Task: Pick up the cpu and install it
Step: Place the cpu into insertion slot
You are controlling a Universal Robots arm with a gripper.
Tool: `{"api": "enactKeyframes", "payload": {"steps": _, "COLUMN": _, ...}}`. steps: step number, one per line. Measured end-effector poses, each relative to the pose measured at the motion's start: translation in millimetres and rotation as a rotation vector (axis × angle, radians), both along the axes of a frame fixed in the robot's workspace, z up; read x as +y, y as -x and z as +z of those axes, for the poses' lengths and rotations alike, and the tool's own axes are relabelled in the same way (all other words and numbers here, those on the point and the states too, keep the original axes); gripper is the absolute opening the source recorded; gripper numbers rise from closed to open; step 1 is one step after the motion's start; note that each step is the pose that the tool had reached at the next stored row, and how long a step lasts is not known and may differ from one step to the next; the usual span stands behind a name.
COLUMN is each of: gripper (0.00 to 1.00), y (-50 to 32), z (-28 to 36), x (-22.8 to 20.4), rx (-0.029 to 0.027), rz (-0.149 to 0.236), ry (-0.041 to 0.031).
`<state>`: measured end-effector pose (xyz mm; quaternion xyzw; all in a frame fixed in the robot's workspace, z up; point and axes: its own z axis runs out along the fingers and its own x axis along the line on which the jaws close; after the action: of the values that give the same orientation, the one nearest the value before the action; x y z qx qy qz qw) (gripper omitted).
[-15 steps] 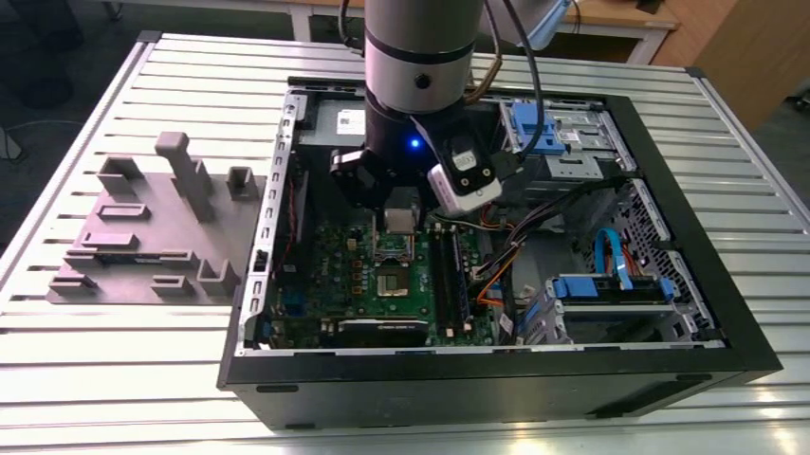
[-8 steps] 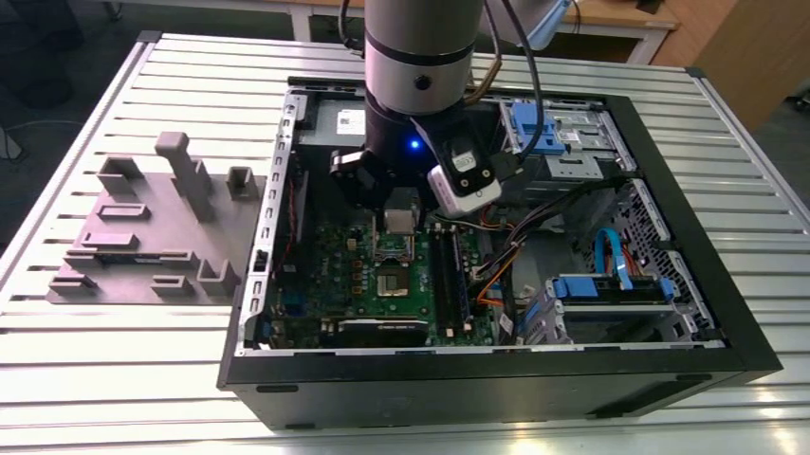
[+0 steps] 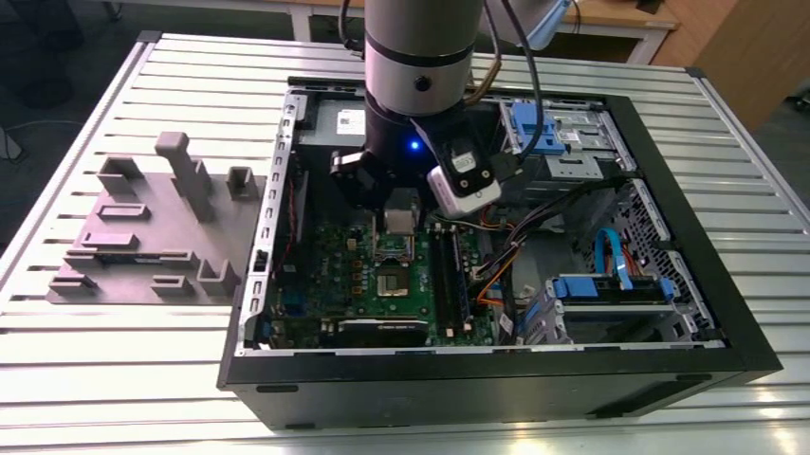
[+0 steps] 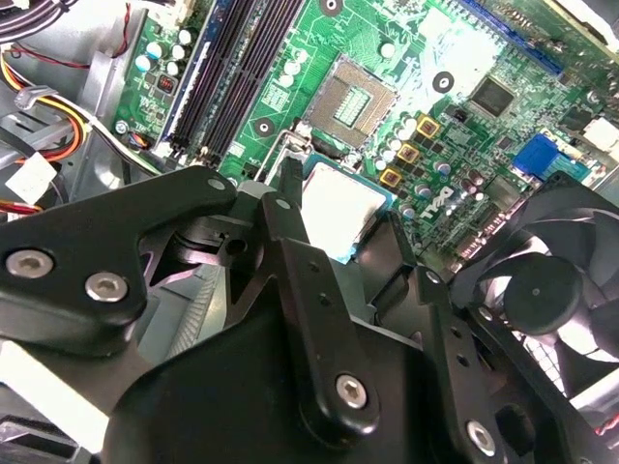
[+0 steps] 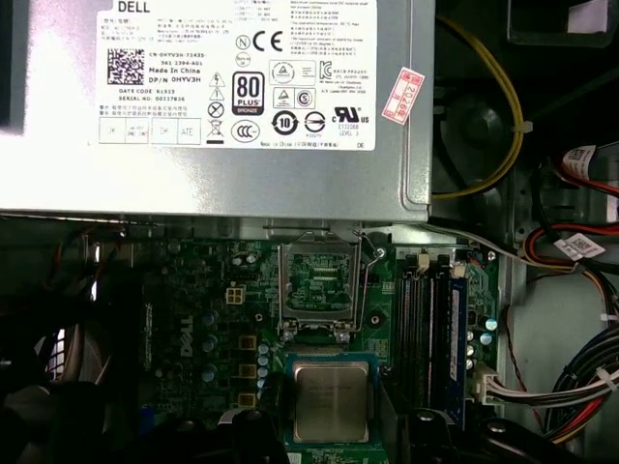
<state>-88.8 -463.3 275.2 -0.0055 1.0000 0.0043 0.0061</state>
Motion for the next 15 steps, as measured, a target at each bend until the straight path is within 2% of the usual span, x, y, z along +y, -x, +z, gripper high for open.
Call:
{"api": "enactKeyframes", "payload": {"steps": 8, "gripper": 0.47, "y": 0.0, "z": -13.9, "x": -0.5, "rx": 0.0001, "rz": 0.0, "ry": 0.0002}}
{"api": "enactKeyframes", "payload": {"steps": 12, "gripper": 0.47, "y": 0.0, "z": -21.1, "x": -6.6, "rx": 0.0001, "rz": 0.0, "ry": 0.0003}}
{"api": "enactKeyframes", "payload": {"steps": 15, "gripper": 0.47, "y": 0.0, "z": -26.5, "x": -8.9, "rx": 0.0006, "rz": 0.0, "ry": 0.0003}}
